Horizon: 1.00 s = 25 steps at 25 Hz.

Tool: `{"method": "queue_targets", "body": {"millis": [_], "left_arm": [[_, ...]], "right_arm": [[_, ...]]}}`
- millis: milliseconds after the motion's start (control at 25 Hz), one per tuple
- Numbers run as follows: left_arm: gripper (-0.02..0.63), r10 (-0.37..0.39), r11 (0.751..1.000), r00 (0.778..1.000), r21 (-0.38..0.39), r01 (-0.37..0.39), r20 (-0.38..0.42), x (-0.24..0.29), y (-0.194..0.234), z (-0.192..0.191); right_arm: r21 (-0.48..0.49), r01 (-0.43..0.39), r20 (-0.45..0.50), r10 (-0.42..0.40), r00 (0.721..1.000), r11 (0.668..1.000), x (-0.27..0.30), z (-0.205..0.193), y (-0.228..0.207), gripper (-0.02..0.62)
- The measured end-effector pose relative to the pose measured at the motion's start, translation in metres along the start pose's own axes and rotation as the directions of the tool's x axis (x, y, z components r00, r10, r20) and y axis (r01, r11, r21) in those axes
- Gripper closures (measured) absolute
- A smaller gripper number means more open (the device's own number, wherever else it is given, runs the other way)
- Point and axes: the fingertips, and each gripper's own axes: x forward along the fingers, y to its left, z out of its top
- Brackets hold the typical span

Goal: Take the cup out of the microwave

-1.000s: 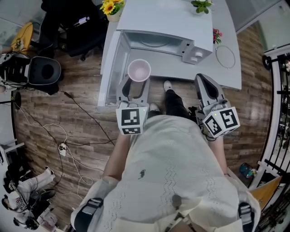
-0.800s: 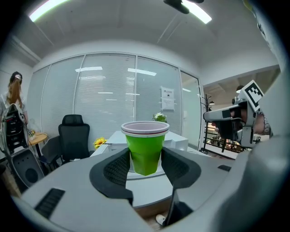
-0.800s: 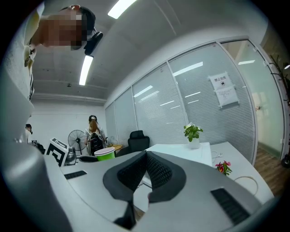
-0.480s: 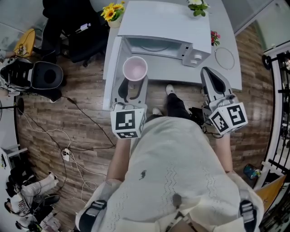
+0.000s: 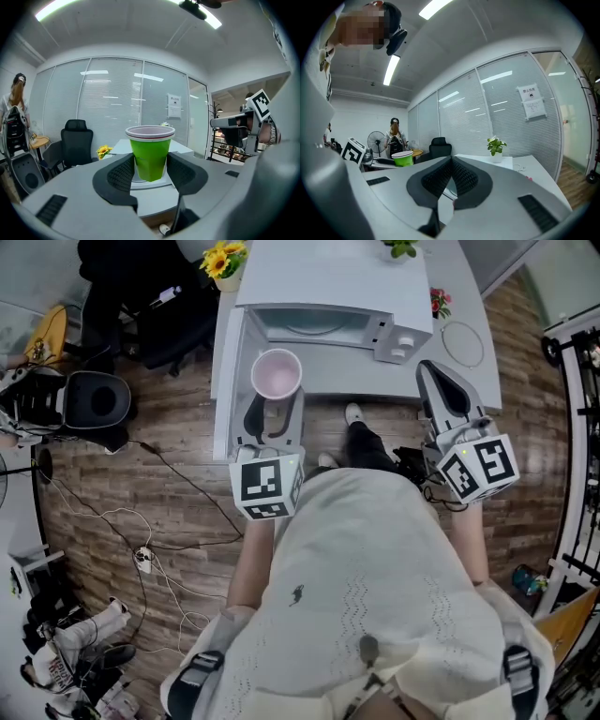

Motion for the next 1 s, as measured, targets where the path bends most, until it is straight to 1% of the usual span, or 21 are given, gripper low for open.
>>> {"method": "queue_targets", "body": {"millis": [280,1000], "left_arm": [[0.367,-0.011,1.0,1.0,0.005,0.011,-0.005,0.0,-0.004,-0.003],[0.367,0.001,1.0,1.0,0.002,-0.001,-0.022,0.002,0.003,-0.015]], "right_arm": [[0.005,0.012,-0.003,-0.012,1.0,1.0,-0.003,-0.003,0.0,0.588],[-0.007,-0.026,-0.036,0.025,0.999,1.0,0.017,-0.01,0.01,0.588]]}}
